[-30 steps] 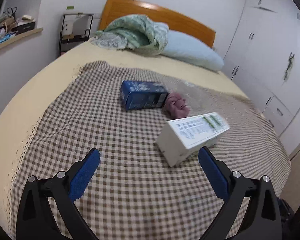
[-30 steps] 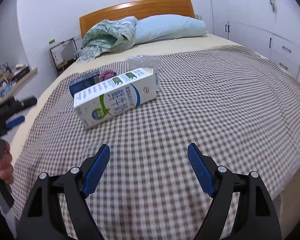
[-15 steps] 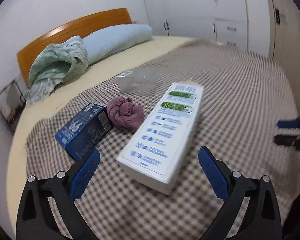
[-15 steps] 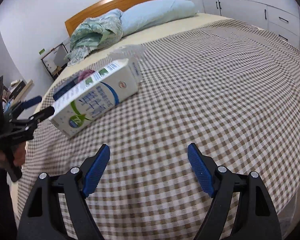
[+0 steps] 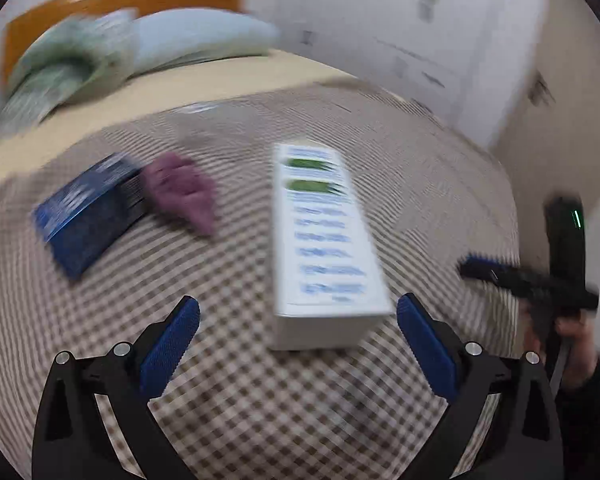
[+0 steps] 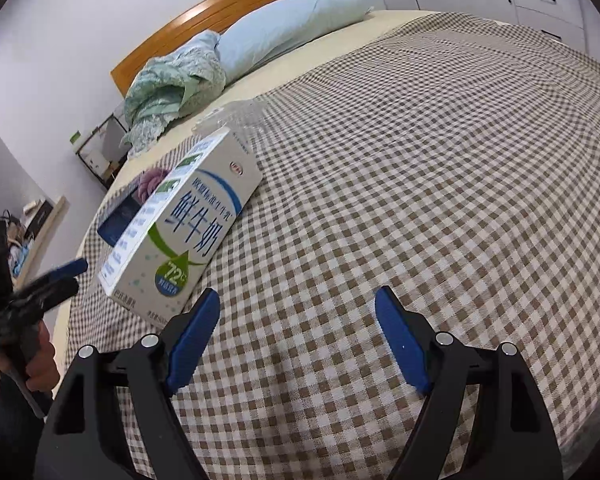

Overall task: Collect trash
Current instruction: 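Grasp the white milk carton with the left gripper while the right grasps the clear plastic box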

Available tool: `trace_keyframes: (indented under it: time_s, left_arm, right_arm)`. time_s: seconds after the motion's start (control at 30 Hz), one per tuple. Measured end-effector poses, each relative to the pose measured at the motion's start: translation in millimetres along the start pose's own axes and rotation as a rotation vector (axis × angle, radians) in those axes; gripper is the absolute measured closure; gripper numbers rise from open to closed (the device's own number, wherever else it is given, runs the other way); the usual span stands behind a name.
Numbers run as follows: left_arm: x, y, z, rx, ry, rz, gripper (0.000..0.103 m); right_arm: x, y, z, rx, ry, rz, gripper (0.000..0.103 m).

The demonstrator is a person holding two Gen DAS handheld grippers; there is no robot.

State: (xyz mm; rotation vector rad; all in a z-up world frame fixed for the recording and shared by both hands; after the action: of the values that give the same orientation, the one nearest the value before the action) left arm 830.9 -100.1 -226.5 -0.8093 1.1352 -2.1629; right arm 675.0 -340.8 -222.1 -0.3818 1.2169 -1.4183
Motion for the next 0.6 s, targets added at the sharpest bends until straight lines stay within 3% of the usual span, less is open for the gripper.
trace_keyframes:
  time_s: [0.13,0.2,0.23,0.4,0.43,0.47,0.5,0.6]
  left_arm:
    - [-16.9,-1.7,15.3,0.076,-0.169,-0.055,0.007]
    - [1.4,7.1,31.3,0.044,-0.136,-0.082,0.007]
    - [11.7,15.1,40.3,0.011,-0.105,-0.069,0.007]
    - [39.5,83.6,85.9,-0.258,0.048,0.170,0.007]
    - [33.5,94.4,89.7,-0.301,0.031,0.212,0.017]
    - [28.0,105.2,90.3,-0.352,-0.004,0.228,0.034]
    - [26.4,110.4,89.9,-0.382,-0.035,0.207,0.033]
    - [24.9,84.6,90.0,-0.293,-0.093,0.203,0.034]
  right_arm:
    - [9.6,-13.0,5.4,0.042,0.046,0.004,0.027]
    - [13.7,-16.5,5.6,0.055,0.058,0.004,0.027]
    - [15.5,-18.3,5.7,0.059,0.062,0.000,0.027]
    - [14.9,-18.0,3.0,0.051,0.047,-0.009,0.027]
    - [15.0,-16.4,4.1,0.049,0.043,-0.010,0.027]
    - [15.4,-16.4,4.0,0.047,0.039,-0.011,0.027]
    - [16.0,-15.7,4.7,0.045,0.035,-0.012,0.027]
    - [17.0,-13.5,5.6,0.030,0.024,-0.009,0.027]
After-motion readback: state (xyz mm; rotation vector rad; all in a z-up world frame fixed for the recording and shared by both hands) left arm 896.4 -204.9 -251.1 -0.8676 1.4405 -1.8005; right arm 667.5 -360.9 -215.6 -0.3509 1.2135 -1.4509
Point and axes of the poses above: each gripper's, at about its wrist camera, not at the fingertips, and y roughly the way its jaws point, x to its right, z to its top, the point moved 10 cm from there along y, roughly the way its jaws point, and after that the axes turned 14 degrees about -x, right-handed, at the moved point
